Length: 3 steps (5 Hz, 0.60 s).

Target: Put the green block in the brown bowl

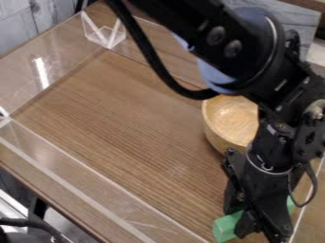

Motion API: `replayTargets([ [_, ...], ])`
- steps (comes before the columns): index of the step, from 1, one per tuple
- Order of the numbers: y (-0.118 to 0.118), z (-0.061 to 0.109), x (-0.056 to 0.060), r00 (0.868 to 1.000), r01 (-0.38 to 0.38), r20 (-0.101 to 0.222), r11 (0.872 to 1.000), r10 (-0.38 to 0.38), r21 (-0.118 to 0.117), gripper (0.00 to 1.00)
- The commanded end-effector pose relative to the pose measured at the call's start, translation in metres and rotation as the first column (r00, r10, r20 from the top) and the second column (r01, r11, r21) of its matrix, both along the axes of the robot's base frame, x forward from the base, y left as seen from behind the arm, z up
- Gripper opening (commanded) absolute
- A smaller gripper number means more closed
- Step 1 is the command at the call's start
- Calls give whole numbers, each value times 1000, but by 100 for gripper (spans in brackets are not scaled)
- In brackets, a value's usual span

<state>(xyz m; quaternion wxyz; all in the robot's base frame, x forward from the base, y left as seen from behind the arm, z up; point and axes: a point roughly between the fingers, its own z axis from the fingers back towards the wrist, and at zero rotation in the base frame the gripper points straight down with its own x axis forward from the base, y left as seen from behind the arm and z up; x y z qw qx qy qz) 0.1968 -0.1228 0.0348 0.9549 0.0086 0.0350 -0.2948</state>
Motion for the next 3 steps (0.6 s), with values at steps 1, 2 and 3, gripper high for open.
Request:
replayTargets([
  [1,-1,12,4,999,-37,15,999,37,-28,0],
  [2,0,19,2,998,-65,4,997,65,-38,0],
  [3,1,26,0,996,-94,-6,994,94,-48,0],
])
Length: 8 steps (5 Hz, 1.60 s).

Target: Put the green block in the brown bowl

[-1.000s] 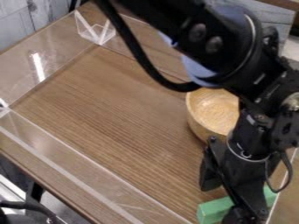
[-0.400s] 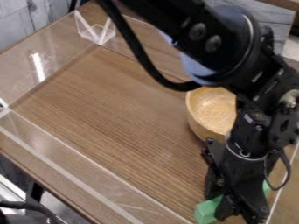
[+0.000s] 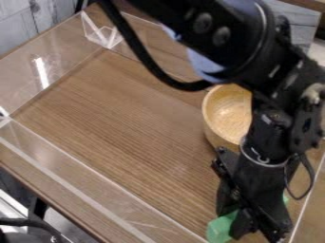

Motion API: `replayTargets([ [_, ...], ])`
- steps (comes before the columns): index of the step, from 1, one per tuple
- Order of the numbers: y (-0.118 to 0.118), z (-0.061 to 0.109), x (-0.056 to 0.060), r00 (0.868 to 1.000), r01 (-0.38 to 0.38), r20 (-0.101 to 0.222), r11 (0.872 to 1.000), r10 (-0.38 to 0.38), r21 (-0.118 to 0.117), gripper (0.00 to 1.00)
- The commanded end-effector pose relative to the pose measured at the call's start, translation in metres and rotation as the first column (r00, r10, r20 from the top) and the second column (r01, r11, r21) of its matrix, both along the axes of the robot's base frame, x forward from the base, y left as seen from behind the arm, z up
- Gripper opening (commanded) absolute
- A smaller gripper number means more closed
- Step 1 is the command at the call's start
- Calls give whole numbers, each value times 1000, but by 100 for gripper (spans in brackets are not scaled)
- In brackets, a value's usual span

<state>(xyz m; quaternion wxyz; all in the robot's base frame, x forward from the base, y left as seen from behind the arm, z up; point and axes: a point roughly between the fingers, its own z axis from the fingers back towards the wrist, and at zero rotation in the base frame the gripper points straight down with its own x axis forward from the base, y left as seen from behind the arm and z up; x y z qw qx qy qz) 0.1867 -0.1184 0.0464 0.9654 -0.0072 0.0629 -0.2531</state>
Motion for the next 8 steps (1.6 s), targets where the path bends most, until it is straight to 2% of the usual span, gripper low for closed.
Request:
replayTargets([
  [1,-3,18,9,998,-34,49,999,36,-39,0],
  [5,-4,22,11,993,-111,27,992,112,-62,0],
  [6,4,30,14,989,-142,23,987,144,-70,0],
  [7,15,47,22,980,-195,31,978,198,-74,0],
  [8,34,96,39,949,-298,77,951,305,-84,0],
])
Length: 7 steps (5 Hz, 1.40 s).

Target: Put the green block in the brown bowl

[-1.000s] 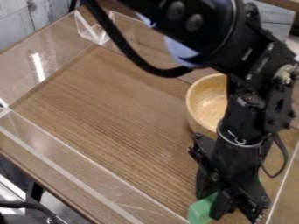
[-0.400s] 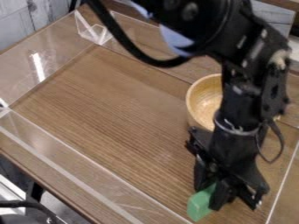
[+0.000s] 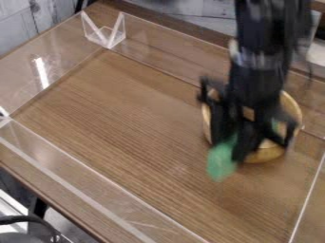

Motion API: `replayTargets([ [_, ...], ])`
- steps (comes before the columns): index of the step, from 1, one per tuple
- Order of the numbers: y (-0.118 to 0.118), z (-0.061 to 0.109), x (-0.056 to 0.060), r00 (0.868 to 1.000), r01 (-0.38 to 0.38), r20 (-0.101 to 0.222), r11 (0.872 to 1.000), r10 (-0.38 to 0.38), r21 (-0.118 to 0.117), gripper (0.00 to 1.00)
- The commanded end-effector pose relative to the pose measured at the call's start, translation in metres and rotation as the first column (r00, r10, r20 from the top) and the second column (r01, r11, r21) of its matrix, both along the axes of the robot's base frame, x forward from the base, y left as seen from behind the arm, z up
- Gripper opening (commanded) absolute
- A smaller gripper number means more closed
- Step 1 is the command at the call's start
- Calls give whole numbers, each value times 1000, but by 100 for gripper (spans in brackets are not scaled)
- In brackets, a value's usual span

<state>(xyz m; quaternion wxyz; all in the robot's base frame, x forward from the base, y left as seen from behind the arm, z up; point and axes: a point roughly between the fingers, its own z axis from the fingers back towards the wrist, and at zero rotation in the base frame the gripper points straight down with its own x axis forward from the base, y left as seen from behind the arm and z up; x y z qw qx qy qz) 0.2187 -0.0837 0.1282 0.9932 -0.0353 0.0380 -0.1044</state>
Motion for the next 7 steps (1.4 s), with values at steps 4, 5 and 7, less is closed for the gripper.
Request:
replayTargets([
  [4,60,94,69,959,-169,234,986,163,8,100],
  [5,99,79,65,962,-100,256,995,95,7,100],
  [7,165,47,49,934,169,314,985,-172,39,100],
])
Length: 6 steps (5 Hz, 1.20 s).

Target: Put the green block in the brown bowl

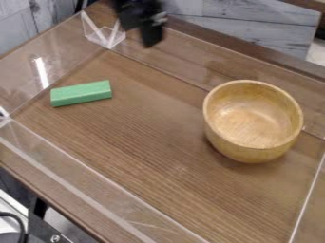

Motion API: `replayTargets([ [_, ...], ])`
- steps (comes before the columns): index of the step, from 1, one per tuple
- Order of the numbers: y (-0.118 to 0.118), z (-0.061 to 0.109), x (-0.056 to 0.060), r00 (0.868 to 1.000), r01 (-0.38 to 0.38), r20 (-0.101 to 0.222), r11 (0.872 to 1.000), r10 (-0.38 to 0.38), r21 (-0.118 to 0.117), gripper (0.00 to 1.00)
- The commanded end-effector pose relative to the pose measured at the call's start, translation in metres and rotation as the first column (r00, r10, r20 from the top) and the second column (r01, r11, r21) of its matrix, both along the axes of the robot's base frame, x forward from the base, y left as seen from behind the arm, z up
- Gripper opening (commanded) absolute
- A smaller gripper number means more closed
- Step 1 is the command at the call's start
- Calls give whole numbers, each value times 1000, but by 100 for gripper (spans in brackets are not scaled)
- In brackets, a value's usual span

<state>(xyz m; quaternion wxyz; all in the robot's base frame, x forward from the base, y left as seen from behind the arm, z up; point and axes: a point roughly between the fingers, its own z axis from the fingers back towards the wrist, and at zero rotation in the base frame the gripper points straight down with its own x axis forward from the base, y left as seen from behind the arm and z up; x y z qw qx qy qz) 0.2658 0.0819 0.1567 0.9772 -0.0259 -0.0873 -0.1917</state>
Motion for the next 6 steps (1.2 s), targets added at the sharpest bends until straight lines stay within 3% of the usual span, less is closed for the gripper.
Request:
replayTargets([
  [1,36,19,4,993,62,96,997,-66,43,100],
  [3,77,-5,1,979,149,126,986,-158,75,100],
  [6,100,-73,5,963,214,144,972,-226,97,100],
])
